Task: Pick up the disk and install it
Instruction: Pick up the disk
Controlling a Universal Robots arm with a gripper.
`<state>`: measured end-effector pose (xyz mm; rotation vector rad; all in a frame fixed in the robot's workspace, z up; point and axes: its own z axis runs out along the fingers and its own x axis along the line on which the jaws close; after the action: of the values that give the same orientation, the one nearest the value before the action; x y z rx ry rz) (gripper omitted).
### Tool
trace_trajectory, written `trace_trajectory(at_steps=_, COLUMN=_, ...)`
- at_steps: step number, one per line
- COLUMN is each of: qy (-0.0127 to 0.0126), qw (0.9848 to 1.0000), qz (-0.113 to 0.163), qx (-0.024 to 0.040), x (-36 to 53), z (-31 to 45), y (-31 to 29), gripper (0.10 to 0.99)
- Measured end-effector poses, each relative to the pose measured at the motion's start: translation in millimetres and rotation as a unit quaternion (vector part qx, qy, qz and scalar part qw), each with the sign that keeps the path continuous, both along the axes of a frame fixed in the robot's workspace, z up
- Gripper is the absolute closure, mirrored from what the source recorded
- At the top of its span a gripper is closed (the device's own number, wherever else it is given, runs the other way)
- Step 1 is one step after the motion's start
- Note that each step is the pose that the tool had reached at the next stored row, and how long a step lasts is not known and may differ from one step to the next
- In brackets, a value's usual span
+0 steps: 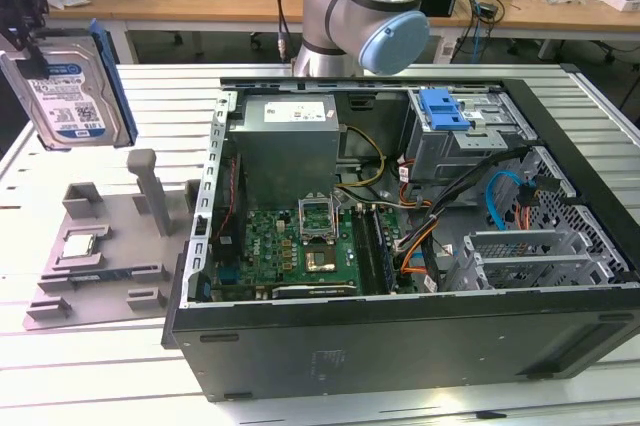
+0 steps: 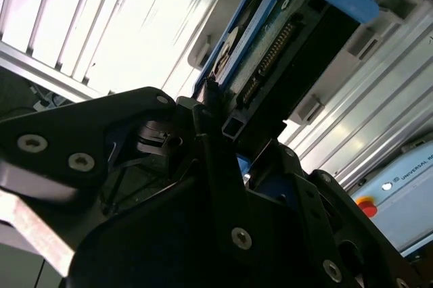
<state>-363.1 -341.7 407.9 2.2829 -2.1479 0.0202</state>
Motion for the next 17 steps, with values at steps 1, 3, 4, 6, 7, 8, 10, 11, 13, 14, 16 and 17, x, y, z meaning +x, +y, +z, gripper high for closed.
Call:
trace_trajectory(at_steps=1, qy=0.0000, qw=1.0000, qz=0.000, qx=0.0000, x=0.0, z=1.3, y=0.1, gripper=0.718)
trace_trajectory(at_steps=3, qy=0.0000, qw=1.0000, qz=0.000, qx=0.0000, x=0.1, z=3.7, y=0.3, gripper=0.718)
trace_trajectory(at_steps=4, qy=0.0001, qw=1.0000, qz=0.000, qx=0.0000, x=0.2, z=5.8, y=0.4, gripper=0.718)
trace_trajectory(at_steps=6, qy=0.0000, qw=1.0000, qz=0.000, qx=0.0000, x=0.3, z=8.8, y=0.6, gripper=0.718)
trace_trajectory(at_steps=7, qy=0.0000, qw=1.0000, qz=0.000, qx=0.0000, x=0.3, z=10.1, y=0.8, gripper=0.718)
trace_trajectory(at_steps=8, qy=0.0000, qw=1.0000, qz=0.000, qx=0.0000, x=0.4, z=11.8, y=0.9, gripper=0.718)
trace_trajectory(at_steps=10, qy=0.0000, qw=1.0000, qz=0.000, qx=0.0000, x=0.4, z=14.1, y=1.0, gripper=0.718)
trace_trajectory(at_steps=11, qy=0.0000, qw=1.0000, qz=0.000, qx=0.0000, x=0.5, z=15.2, y=1.1, gripper=0.718)
trace_trajectory(at_steps=13, qy=0.0000, qw=1.0000, qz=0.000, qx=0.0000, x=0.6, z=17.4, y=1.2, gripper=0.718)
trace_trajectory(at_steps=14, qy=0.0000, qw=1.0000, qz=0.000, qx=0.0000, x=0.6, z=19.2, y=1.4, gripper=0.718)
trace_trajectory(at_steps=16, qy=0.0000, qw=1.0000, qz=0.000, qx=0.0000, x=0.7, z=21.8, y=1.5, gripper=0.718)
trace_trajectory(at_steps=17, qy=0.0001, qw=1.0000, qz=0.000, qx=0.0000, x=0.8, z=23.3, y=1.6, gripper=0.718)
